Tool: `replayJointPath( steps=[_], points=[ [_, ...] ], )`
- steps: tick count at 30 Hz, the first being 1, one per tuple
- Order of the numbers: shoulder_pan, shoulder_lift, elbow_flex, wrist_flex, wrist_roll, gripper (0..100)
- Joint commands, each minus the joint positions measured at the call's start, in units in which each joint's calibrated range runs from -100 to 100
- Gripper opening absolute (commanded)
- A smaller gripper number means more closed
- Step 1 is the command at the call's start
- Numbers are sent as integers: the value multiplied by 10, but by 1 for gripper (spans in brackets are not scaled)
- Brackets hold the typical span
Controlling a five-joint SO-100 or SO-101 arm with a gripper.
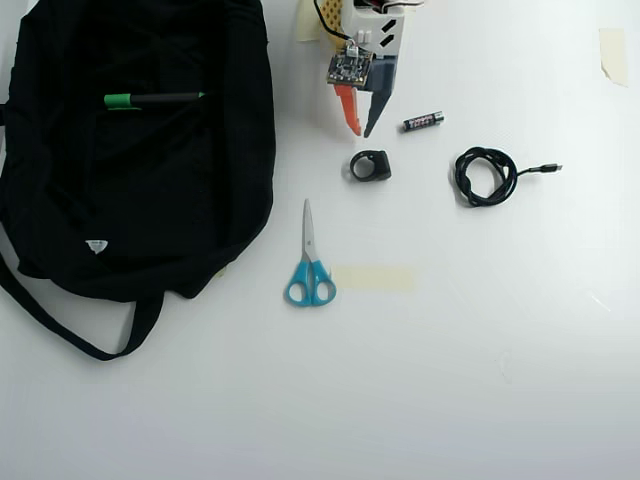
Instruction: Put the green marker into the black bag
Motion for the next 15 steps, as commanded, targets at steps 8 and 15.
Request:
replayJointPath(
  steps=[8,15],
  points=[
    [2,-16,64,-41,9,2],
    [-1,-84,64,72,8,2]
  ],
)
